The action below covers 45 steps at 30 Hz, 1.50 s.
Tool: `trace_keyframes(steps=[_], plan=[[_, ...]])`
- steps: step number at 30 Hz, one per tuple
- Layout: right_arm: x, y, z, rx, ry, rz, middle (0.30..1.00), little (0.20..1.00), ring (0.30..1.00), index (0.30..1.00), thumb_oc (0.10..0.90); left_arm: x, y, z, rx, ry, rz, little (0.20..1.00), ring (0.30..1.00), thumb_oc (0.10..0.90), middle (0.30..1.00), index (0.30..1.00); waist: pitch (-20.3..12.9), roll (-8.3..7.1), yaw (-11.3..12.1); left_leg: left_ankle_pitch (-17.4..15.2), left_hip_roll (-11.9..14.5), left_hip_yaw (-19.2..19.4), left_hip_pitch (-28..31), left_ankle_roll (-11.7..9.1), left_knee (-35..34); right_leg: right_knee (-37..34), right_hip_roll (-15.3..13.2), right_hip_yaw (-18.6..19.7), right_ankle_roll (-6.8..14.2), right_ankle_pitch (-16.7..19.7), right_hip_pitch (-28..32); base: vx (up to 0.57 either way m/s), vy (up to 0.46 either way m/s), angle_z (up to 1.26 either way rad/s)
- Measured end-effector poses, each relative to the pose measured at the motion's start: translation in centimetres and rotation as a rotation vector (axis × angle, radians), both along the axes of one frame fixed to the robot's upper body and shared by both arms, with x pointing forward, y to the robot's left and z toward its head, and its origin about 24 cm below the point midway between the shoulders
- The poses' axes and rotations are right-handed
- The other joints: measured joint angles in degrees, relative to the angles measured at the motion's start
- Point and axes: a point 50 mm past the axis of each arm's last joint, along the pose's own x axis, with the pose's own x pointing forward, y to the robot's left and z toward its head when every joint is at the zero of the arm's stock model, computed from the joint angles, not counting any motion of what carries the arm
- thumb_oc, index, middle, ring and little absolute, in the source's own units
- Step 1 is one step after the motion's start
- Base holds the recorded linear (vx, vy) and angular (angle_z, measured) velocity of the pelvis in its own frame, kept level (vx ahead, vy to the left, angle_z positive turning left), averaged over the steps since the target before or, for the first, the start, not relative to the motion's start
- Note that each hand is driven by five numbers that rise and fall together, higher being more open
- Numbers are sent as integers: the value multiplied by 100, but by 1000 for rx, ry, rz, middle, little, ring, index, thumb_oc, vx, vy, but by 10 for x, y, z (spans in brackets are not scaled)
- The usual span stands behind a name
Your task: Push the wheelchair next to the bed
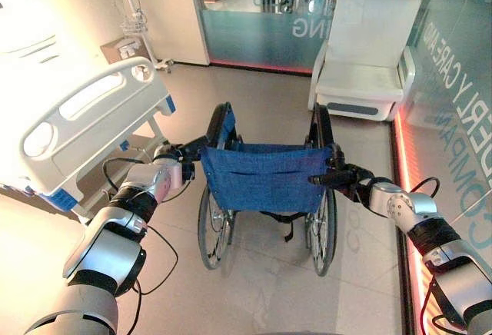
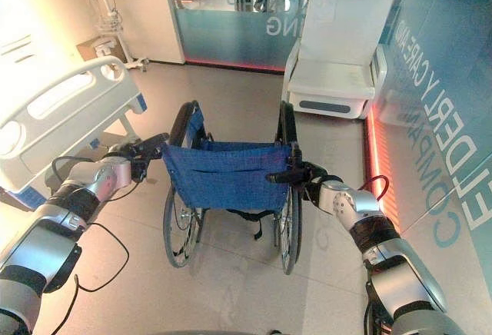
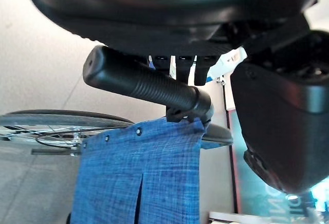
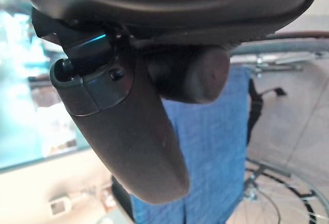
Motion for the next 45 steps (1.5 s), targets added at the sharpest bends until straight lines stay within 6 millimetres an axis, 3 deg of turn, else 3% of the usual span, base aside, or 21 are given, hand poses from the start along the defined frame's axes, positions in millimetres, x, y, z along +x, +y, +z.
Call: trace_keyframes(steps=[20,36,37,38,39,41,43,44,45], plan=[[0,1,0,-4,1,-7,900,900,900,900,800,3,-2,1,150,22,-211,900,900,800,900,900,4,-6,-2,0,1,-3,2,0,0,-1,2,1,0,1,2,0,0,0],[2,2,-2,-33,20,5,900,900,900,900,800,-4,15,4,170,151,-335,900,900,800,900,900,4,-5,-4,0,-3,3,64,0,-1,-1,-2,9,3,2,55,1,0,0],[3,2,-2,-37,23,4,900,900,900,900,800,-4,15,4,168,152,-337,752,752,701,752,752,4,-5,-3,0,-3,3,67,0,-1,-1,-3,9,4,3,57,0,0,0],[3,1,-2,-40,24,3,900,900,900,900,800,-4,15,4,164,154,-341,686,686,657,686,686,4,-5,-2,0,-4,3,67,0,-1,-2,-3,9,4,3,62,0,0,0],[3,1,-2,-40,24,2,900,900,900,900,800,-4,15,4,164,155,-341,458,458,505,458,458,4,-5,0,0,-3,3,67,0,-1,-2,-3,9,4,3,63,19,13,3],[3,1,-2,-42,25,4,900,900,900,900,800,-5,19,4,170,164,-330,300,300,400,300,300,4,-5,-2,0,-1,2,71,0,0,-2,-2,8,4,4,66,0,0,0],[4,4,-2,-56,28,20,900,900,900,900,800,-7,25,6,183,174,-309,300,300,400,300,300,4,-5,-7,0,-1,1,75,0,0,-2,-4,8,5,4,64,12,10,-5],[4,4,-2,-57,29,20,851,851,851,851,767,-8,29,7,192,183,-295,300,300,400,300,300,3,-5,-8,0,-3,3,79,0,0,-1,-8,6,6,5,64,14,10,-4],[4,2,-1,-59,31,17,556,556,556,556,571,-9,30,7,186,192,-294,300,300,400,300,300,3,-5,-9,-1,-10,2,83,1,0,-1,-14,5,6,5,68,0,0,0]])
